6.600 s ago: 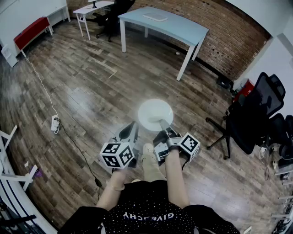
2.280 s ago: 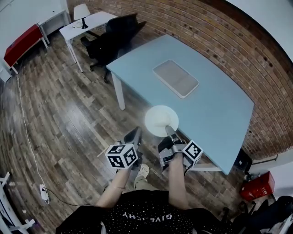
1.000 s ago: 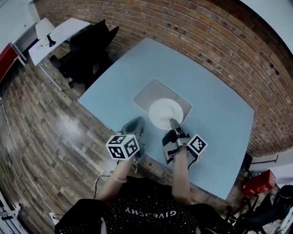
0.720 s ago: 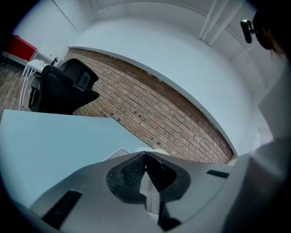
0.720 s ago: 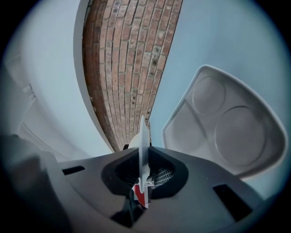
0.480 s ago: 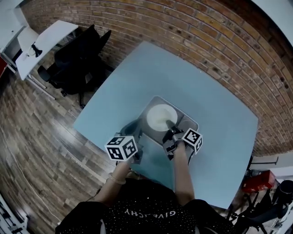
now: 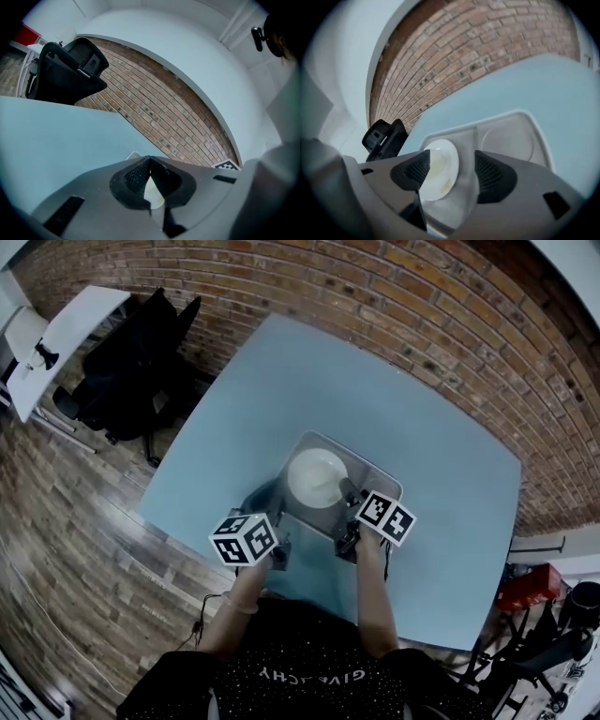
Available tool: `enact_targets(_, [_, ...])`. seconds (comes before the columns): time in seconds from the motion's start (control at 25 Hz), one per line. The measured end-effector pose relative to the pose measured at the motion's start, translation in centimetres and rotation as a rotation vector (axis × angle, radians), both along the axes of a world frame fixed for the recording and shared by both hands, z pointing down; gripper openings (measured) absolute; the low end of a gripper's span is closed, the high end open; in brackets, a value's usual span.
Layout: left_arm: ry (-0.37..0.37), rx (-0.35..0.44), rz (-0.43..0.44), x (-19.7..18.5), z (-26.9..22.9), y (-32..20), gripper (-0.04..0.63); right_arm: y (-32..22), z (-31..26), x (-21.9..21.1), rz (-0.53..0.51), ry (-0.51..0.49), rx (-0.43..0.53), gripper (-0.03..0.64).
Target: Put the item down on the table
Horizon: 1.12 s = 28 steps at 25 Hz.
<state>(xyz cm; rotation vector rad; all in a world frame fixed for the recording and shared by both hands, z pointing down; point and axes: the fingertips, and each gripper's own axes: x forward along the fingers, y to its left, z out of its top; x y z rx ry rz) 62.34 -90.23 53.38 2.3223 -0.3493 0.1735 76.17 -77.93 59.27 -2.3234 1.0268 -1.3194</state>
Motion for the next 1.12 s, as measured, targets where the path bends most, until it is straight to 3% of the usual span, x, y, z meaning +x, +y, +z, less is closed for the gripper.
enact_targets(0.04, [0.006, -0.008, 0.000, 0.2, 0.0, 0.0, 0.011, 0.6, -0.8, 0.1, -0.002, 0.042, 0.021, 0.288])
enact_targets(0.08, [0.010, -0.015, 0.002, 0.3, 0.1, 0.0, 0.011, 0.8, -1.6, -0.3, -0.005, 0.019, 0.095, 0.283])
enact_targets(0.12, [0.013, -0.018, 0.004, 0.5, 0.1, 0.0, 0.011, 0.6, -2.3, -1.1, 0.008, -0.068, 0.216, 0.173])
enact_targets(0.16, [0.015, -0.019, 0.008, 0.7, 0.1, 0.0, 0.011, 0.4, -2.9, -1.8, 0.040, -0.191, 0.364, 0.011])
enact_targets(0.24, [0.018, -0.016, 0.019, 1.1, 0.0, 0.2, 0.011, 0.1, -4.1, -2.8, 0.107, -0.403, 0.625, 0.011])
enact_targets(0.32, [0.022, -0.006, 0.033, 1.5, -0.2, 0.5, 0.011, 0.3, -4.6, -3.3, 0.129, -0.472, 0.721, 0.011])
enact_targets(0.72, [0.022, 0.036, 0.068, 2.6, -1.4, 1.6, 0.011, 0.6, -6.2, -3.6, 0.077, -0.410, 0.737, 0.011])
enact_targets(1.12, [0.008, 0.067, 0.075, 2.1, -1.7, 1.8, 0.011, 0.5, -6.0, -4.3, 0.084, -0.442, 0.761, 0.011])
